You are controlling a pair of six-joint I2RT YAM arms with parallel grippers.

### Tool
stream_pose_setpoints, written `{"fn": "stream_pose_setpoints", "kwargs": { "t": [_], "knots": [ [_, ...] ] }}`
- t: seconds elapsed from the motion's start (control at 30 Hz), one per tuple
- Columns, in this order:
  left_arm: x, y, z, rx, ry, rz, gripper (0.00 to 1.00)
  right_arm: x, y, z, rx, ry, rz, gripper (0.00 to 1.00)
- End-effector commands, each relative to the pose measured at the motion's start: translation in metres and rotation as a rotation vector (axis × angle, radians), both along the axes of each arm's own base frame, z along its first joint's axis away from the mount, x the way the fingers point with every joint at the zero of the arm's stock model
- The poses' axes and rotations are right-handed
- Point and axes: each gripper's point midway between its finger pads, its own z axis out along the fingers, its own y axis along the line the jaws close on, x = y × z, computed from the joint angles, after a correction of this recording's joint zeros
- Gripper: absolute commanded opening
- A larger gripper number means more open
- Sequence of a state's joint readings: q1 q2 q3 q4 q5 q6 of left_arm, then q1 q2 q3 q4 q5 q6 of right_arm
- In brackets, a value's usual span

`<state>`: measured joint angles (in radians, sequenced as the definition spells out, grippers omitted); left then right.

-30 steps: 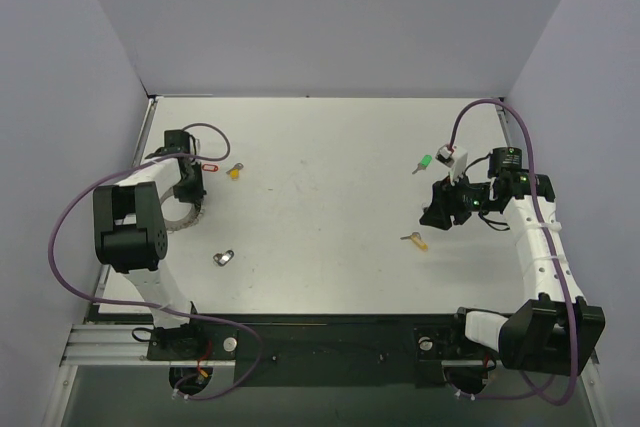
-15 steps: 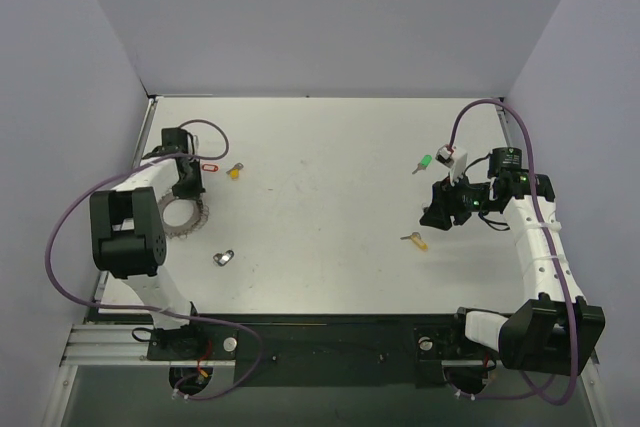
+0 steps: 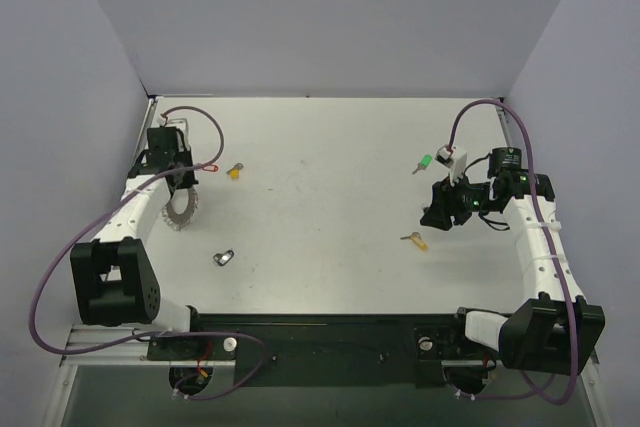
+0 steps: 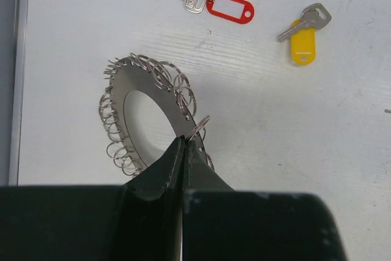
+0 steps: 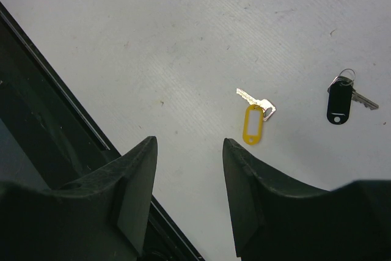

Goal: Put the keys on the keyring

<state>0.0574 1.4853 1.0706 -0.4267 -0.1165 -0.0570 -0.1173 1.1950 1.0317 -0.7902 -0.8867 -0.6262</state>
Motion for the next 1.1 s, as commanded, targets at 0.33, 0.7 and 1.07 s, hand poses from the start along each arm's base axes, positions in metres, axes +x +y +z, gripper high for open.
{"fn": "stream_pose_setpoints", "kwargs": {
  "t": [0.33, 0.7, 1.07],
  "knots": [
    [0.008, -0.014, 0.045, -0.038, -0.189, -0.052, 0.0, -0.003, 0.001, -0.002, 0.011, 0.023, 0.014, 0.43],
    [0.024, -0.048, -0.034, -0.148, 0.074, -0.126, 0.0, -0.004, -0.002, 0.0, 0.009, 0.014, 0.004, 0.43],
    [0.003, -0.058, -0.078, -0.077, 0.259, -0.148, 0.03, -0.005, -0.001, 0.0, 0.014, 0.019, 0.011, 0.43]
  ]
}}
